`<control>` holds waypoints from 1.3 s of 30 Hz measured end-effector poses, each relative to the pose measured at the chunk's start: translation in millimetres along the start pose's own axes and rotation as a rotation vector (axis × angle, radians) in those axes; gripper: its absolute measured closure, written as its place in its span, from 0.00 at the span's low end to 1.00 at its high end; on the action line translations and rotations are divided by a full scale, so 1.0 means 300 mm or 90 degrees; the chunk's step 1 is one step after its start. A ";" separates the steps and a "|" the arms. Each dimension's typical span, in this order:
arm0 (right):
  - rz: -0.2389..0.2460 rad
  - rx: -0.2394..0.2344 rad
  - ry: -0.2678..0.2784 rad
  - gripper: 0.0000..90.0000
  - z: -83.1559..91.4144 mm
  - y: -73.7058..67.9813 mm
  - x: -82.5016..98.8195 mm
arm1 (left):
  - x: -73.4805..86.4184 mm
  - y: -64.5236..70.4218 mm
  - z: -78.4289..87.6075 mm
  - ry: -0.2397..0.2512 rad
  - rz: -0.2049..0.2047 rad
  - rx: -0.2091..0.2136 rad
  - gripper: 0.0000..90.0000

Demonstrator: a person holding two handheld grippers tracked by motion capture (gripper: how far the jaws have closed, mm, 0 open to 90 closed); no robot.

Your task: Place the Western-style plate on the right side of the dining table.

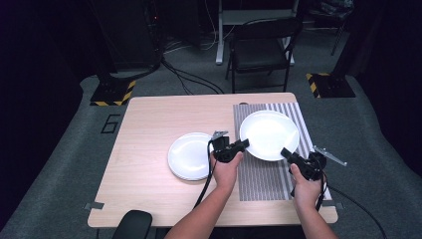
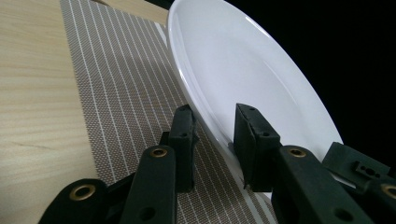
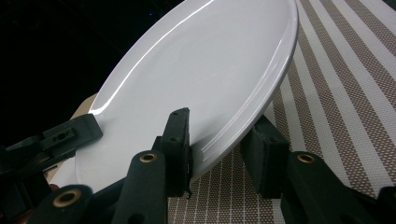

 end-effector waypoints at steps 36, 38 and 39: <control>-0.008 0.035 0.006 0.70 0.001 0.060 0.045 | 0.055 -0.022 -0.065 -0.027 0.007 0.016 0.77; -0.013 0.038 0.003 0.69 -0.003 0.060 0.051 | 0.060 -0.027 -0.068 -0.027 0.011 0.016 0.77; -0.012 0.039 0.000 0.69 -0.003 0.061 0.053 | 0.062 -0.029 -0.070 -0.028 0.010 0.016 0.77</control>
Point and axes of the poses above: each handheld gripper's, and its own axes: z roughly backward along the jaws, x roughly out of its underside, y roughly to its right, the point moved 6 cm from there along -z, roughly forward along the jaws, and after that the axes turned 7 degrees about -y, right-handed, at the moved point
